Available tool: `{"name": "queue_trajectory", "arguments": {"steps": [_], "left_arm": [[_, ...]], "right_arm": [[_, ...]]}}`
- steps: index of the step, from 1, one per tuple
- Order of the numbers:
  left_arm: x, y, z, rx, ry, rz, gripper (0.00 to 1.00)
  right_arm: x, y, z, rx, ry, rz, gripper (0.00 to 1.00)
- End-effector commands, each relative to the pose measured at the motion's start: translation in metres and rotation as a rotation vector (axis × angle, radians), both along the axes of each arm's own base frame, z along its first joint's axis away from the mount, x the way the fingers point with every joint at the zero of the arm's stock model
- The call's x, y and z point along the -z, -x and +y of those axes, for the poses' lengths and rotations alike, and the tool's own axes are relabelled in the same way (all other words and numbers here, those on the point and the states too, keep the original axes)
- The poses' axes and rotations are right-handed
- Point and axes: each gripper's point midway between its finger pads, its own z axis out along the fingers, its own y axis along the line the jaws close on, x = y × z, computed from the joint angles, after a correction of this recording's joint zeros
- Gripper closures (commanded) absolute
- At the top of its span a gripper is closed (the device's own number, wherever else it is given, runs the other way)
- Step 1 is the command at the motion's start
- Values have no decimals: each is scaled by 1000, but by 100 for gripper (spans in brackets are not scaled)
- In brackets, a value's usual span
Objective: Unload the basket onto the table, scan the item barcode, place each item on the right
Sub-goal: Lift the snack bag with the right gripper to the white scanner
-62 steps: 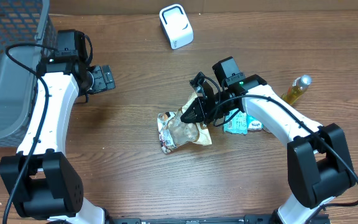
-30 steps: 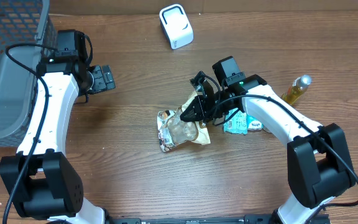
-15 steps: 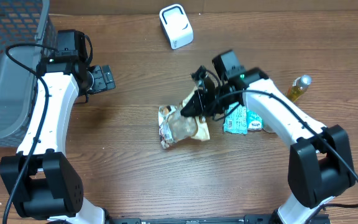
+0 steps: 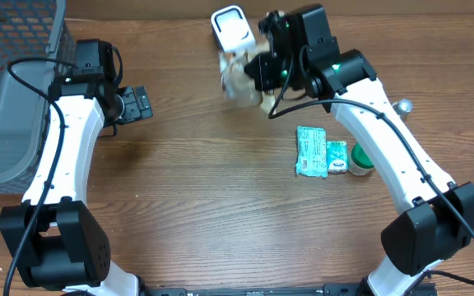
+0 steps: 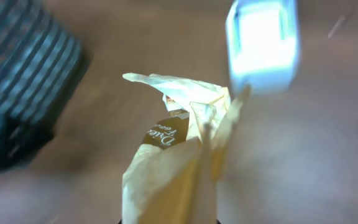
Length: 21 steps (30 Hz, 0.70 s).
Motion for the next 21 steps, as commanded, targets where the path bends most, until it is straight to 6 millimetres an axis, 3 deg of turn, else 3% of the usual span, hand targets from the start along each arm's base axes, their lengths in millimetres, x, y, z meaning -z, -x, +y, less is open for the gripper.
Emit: {"name": "queue_trajectory", "arguments": {"steps": [1, 7, 10, 14, 21], "left_arm": [[-8, -4, 4, -11, -12, -23, 0], [-8, -4, 4, -11, -12, -23, 0], [-8, -4, 4, -11, -12, -23, 1], [-8, -4, 4, -11, -12, -23, 0], [-8, -4, 4, -11, -12, -23, 0]], "right_arm": [[-17, -33, -6, 63, 203, -251, 96], [-24, -68, 15, 52, 445, -544, 96], [-14, -86, 26, 22, 564, -650, 96], [16, -123, 37, 8, 754, -816, 96], [45, -147, 49, -13, 846, -945, 96]]}}
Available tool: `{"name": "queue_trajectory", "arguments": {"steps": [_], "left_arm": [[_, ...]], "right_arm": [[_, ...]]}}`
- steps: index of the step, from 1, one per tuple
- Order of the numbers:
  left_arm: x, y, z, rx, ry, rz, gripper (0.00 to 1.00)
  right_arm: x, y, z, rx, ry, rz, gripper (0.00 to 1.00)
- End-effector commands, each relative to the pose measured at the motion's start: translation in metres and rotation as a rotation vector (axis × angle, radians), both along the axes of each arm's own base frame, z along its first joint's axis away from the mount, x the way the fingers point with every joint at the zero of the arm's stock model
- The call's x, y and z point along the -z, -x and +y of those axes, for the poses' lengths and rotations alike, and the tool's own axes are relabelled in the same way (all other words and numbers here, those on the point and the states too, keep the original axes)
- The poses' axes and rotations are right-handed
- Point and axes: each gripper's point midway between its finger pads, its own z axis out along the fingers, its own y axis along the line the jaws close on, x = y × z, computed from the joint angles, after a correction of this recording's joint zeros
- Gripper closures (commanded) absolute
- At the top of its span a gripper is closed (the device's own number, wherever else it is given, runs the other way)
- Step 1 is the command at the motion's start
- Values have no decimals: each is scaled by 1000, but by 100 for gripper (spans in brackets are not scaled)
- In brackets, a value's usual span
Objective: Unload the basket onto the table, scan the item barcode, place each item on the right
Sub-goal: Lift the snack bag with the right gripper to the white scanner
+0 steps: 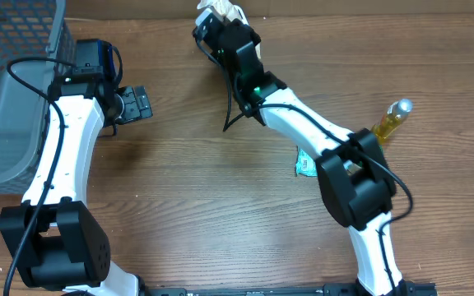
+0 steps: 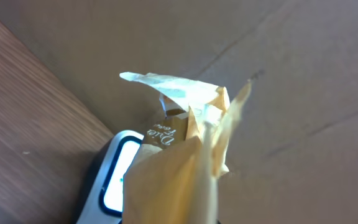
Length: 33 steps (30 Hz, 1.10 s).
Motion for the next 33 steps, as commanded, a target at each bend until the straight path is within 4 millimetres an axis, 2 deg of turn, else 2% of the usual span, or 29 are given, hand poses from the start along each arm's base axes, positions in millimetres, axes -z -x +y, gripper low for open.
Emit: {"name": "queue_trajectory", "arguments": {"steps": [1, 11, 17, 21, 24, 28, 33], "left_arm": [[-8, -4, 3, -9, -8, -23, 0], [-8, -4, 3, -9, -8, -23, 0], [-8, -4, 3, -9, -8, -23, 0], [-8, -4, 3, -9, -9, -23, 0], [-8, -4, 3, -9, -8, -23, 0], [-8, -4, 3, -9, -9, -23, 0], [-8, -4, 3, -9, -8, -23, 0]], "right_arm": [[-1, -13, -4, 16, 124, -92, 96], [47, -16, 0, -1, 119, -20, 96], [54, -14, 3, 7, -12, 37, 96], [52, -16, 0, 38, -113, 50, 96], [38, -15, -1, 40, -124, 32, 96], [-13, -9, -4, 51, -239, -8, 96], [-72, 14, -5, 7, -398, 41, 96]]}}
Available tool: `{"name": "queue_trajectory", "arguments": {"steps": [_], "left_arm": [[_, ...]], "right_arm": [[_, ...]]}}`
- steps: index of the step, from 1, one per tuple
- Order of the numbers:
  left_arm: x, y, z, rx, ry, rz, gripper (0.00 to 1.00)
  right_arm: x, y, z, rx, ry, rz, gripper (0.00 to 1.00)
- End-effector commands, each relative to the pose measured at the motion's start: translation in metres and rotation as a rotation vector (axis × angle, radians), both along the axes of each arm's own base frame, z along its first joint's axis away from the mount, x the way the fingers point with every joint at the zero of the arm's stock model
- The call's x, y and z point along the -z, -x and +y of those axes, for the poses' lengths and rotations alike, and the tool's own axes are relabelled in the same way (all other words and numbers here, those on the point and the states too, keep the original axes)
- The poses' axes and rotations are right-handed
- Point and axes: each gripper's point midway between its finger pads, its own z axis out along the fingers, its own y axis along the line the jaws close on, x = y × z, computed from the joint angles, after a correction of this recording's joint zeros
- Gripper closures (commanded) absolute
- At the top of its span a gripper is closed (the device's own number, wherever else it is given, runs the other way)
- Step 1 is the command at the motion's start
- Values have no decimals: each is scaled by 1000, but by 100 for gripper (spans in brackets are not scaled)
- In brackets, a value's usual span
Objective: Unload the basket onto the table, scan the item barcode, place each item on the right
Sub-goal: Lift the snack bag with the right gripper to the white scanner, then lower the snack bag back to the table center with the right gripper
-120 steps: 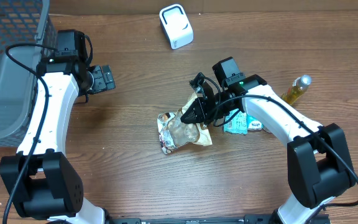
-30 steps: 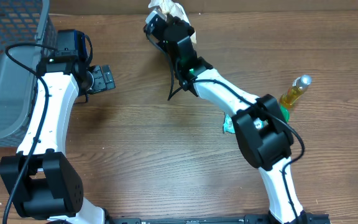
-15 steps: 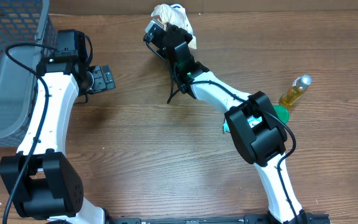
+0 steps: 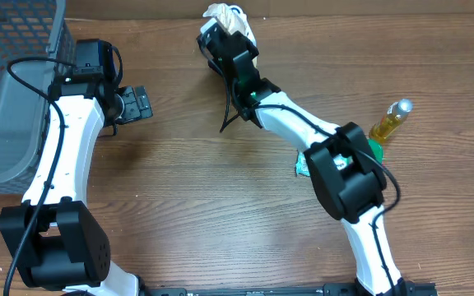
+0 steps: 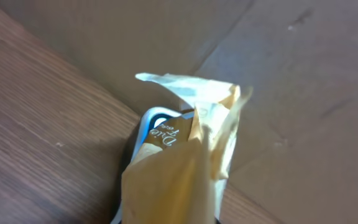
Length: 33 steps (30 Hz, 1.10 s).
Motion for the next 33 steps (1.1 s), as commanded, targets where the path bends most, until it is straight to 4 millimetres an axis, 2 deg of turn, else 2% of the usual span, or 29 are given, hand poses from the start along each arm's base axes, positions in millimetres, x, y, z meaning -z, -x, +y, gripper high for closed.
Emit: {"name": "queue_trajectory", "arguments": {"steps": [1, 3, 5, 7, 13, 15, 17, 19, 23, 27, 30, 33], "left_arm": [[-8, -4, 3, -9, -9, -23, 0], [-8, -4, 3, -9, -9, -23, 0], [-8, -4, 3, -9, -8, -23, 0], [-8, -4, 3, -9, -8, -23, 0], [-8, -4, 3, -9, -9, -23, 0], [-8, -4, 3, -9, -9, -23, 0], [-8, -4, 3, -9, -8, -23, 0], [-8, -4, 3, -9, -8, -23, 0], [-8, -4, 3, -9, -8, -23, 0], [-8, -4, 3, -9, -8, -23, 0], [-8, -4, 3, -9, -8, -23, 0], [-8, -4, 3, -9, -8, -23, 0]], "right_arm": [[-112, 19, -5, -16, -255, -69, 96], [-125, 39, -14, 13, -348, 29, 96], [-122, 56, -18, 19, -409, 145, 96], [-112, 77, -19, -1, -462, 293, 96], [-64, 163, -8, -172, -644, 911, 96], [-51, 192, -12, -206, -686, 1109, 96], [-37, 207, -21, -170, -686, 1222, 96], [-21, 216, -30, -140, -653, 1281, 96], [5, 227, -36, -107, -625, 1342, 96], [30, 227, -50, -17, -559, 1329, 96], [41, 224, -62, 48, -506, 1301, 96], [42, 224, -63, 53, -502, 1299, 96]]}}
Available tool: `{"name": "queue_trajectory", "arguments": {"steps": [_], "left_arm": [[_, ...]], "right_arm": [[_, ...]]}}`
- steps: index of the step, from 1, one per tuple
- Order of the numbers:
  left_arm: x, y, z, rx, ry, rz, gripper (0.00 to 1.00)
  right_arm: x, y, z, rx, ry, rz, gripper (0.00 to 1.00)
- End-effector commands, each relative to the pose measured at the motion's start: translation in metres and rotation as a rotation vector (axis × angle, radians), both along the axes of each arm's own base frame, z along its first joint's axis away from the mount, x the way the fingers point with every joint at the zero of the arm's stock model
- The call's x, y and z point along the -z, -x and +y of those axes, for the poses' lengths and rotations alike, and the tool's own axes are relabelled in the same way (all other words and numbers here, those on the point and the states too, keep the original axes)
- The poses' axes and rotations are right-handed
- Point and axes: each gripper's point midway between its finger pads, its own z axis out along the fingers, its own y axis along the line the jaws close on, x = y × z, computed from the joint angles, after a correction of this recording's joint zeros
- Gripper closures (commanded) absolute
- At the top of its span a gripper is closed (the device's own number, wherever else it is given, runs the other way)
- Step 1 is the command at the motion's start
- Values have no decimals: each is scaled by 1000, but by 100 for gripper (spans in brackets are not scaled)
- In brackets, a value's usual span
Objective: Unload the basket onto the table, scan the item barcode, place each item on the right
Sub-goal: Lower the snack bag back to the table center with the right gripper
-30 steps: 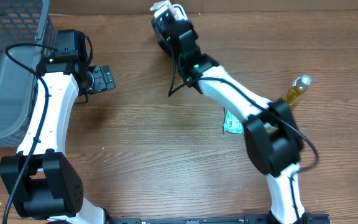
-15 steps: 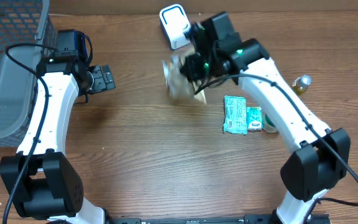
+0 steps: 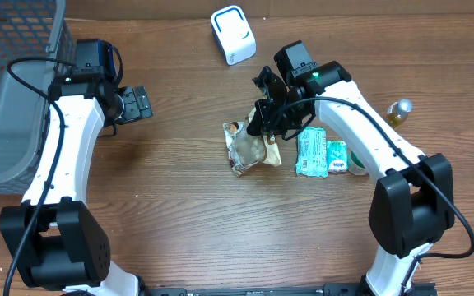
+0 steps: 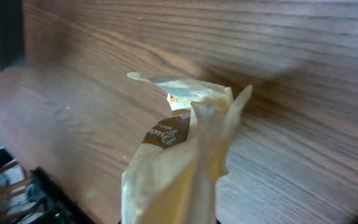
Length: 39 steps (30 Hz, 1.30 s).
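The white barcode scanner stands at the far edge of the table, uncovered. My right gripper is near the table's middle, shut on a crumpled tan snack packet that hangs low over the wood, well short of the scanner. In the right wrist view the packet fills the lower centre and hides the fingers; blurred wood lies behind it. My left gripper hovers open at the left with nothing in it.
A grey mesh basket sits at the left edge. Right of the held packet lie a green packet, a smaller green packet and a green-capped item. A yellow bottle lies at the right.
My right gripper has moved with the tan packet from the scanner at the far edge back toward the middle of the table. The scanner now shows uncovered. The left arm has not moved.
My right gripper held the tan packet just beside the scanner. Then the packet was over the scanner at the far edge, and it was still there a second later. Now the packet is held low near the green packets.
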Motion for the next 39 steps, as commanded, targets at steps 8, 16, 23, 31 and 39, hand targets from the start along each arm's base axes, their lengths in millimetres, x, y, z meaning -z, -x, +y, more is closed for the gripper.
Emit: {"name": "queue_trajectory", "arguments": {"steps": [8, 16, 23, 31, 39], "left_arm": [[-8, -4, 3, -9, -9, -22, 0], [-8, -4, 3, -9, -8, -22, 0], [-8, -4, 3, -9, -9, -22, 0], [-8, -4, 3, -9, -8, -22, 0], [-8, -4, 3, -9, -8, -22, 0]], "right_arm": [[7, -3, -14, 17, 92, -24, 59], [18, -18, -42, 83, 266, -90, 5], [20, -34, -66, 194, 396, -148, 0], [14, -54, -58, 213, 353, -225, 0], [11, -60, -55, 219, 338, -251, 0]]}}
